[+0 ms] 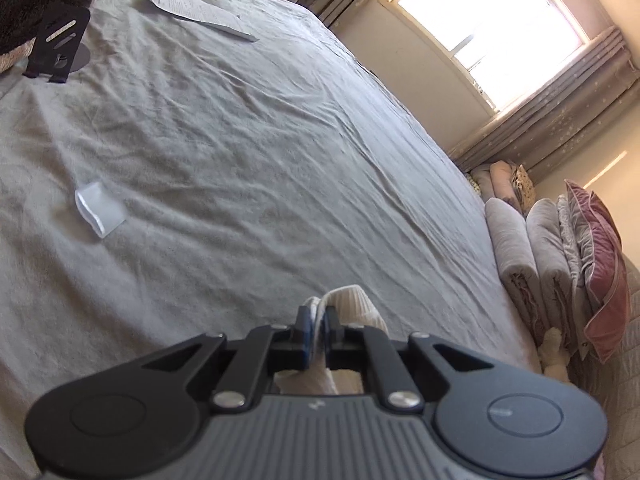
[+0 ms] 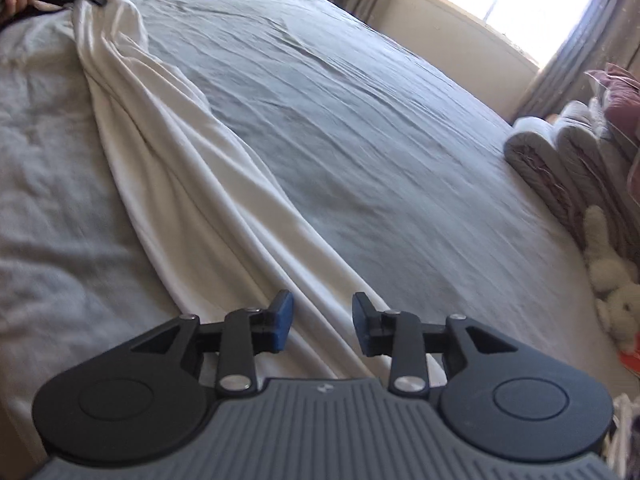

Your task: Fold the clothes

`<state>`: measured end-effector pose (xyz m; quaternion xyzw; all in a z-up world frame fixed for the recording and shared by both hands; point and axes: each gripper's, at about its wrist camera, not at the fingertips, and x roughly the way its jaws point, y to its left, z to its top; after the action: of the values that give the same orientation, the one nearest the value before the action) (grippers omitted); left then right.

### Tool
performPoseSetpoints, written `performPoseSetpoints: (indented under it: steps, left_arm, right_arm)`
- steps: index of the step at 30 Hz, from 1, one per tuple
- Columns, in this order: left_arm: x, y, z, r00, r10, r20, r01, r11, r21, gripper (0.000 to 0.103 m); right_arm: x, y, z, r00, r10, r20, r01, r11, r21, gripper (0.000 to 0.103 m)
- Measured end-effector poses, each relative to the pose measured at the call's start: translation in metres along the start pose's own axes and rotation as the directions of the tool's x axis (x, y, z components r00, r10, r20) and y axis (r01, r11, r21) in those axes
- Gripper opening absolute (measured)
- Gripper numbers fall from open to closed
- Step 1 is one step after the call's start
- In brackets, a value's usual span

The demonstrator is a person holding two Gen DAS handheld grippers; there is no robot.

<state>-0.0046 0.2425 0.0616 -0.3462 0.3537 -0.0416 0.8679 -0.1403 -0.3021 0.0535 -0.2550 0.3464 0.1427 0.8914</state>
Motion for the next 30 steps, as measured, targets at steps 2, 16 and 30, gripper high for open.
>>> performPoseSetpoints:
  steps: [2, 16, 30]
  left_arm:
    - [-0.001, -0.001, 0.001, 1.000, -0.017, 0.002, 0.017, 1.000, -0.018, 0.005]
    - [0.028, -0.045, 0.026, 0.978, -0.180, 0.101, 0.198, 0.959, -0.204, 0.001]
    - [0.075, -0.082, 0.001, 0.993, 0.051, -0.105, -0.036, 0.989, 0.142, 0.029]
  right_arm:
    - [-0.002, -0.010, -0.009, 1.000, -0.007, -0.027, 0.007, 1.000, 0.021, 0.035]
    - [-0.008, -0.081, 0.007, 0.982, -0.191, 0.012, 0.183, 0.956, 0.230, 0.002]
    - [0.058, -0.169, 0.024, 0.964, -0.227, -0.136, 0.264, 0.853, 0.449, 0.030]
